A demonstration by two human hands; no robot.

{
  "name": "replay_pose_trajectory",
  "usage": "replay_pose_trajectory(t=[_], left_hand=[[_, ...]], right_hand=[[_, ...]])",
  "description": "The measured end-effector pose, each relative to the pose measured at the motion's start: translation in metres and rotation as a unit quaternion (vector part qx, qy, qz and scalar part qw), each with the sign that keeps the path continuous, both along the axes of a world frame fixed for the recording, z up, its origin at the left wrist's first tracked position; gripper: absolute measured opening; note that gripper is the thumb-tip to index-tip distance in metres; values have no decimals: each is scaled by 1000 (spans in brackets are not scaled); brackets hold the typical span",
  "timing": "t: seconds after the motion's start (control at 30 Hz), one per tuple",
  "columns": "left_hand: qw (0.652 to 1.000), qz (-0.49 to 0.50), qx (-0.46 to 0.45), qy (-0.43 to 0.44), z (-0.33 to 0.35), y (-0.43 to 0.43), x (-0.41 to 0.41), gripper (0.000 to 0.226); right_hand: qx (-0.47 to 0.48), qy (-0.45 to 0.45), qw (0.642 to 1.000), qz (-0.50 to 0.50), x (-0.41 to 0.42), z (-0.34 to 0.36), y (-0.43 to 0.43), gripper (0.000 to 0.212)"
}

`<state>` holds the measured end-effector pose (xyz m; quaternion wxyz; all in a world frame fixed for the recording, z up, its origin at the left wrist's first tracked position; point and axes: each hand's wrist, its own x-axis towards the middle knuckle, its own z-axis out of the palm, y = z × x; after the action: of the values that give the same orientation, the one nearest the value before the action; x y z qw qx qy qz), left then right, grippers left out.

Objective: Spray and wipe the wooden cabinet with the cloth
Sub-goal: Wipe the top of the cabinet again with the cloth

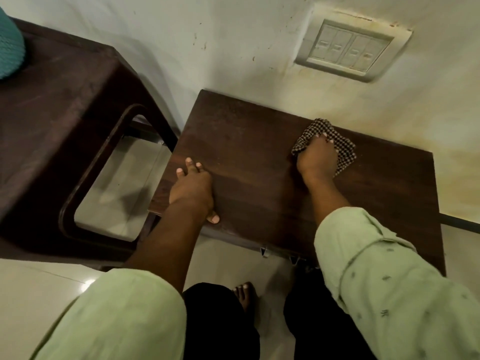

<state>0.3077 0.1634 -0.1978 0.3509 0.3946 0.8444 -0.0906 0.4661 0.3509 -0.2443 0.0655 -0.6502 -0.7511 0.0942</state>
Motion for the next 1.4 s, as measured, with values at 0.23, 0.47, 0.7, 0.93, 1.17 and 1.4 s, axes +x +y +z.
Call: replay_pose_trajectory(t=[0.23, 0.47, 0.7, 0.93, 1.17, 1.4], left_hand=[[1000, -10, -5, -1, 4, 6, 2, 130], [1000, -18, -15, -2, 1, 7, 1, 127], [999, -41, 3, -2, 6, 11, -1, 97], [997, 6, 58, -55, -8, -18, -7, 115], [997, -1, 55, -59, -9, -16, -9, 114], [995, 6, 80, -53, 0, -14, -3, 106]], right_hand=[[4, 11, 998, 69, -99, -13, -3, 40], [-31, 27, 949, 311, -193, -10, -5, 57], [-74, -37, 808, 583, -164, 2, -55, 72], [-87, -7, 822, 563, -163, 2, 3, 77], [-62, -14, 831, 552, -158, 5, -27, 78], [-101, 6, 804, 586, -131, 2, 0, 84]])
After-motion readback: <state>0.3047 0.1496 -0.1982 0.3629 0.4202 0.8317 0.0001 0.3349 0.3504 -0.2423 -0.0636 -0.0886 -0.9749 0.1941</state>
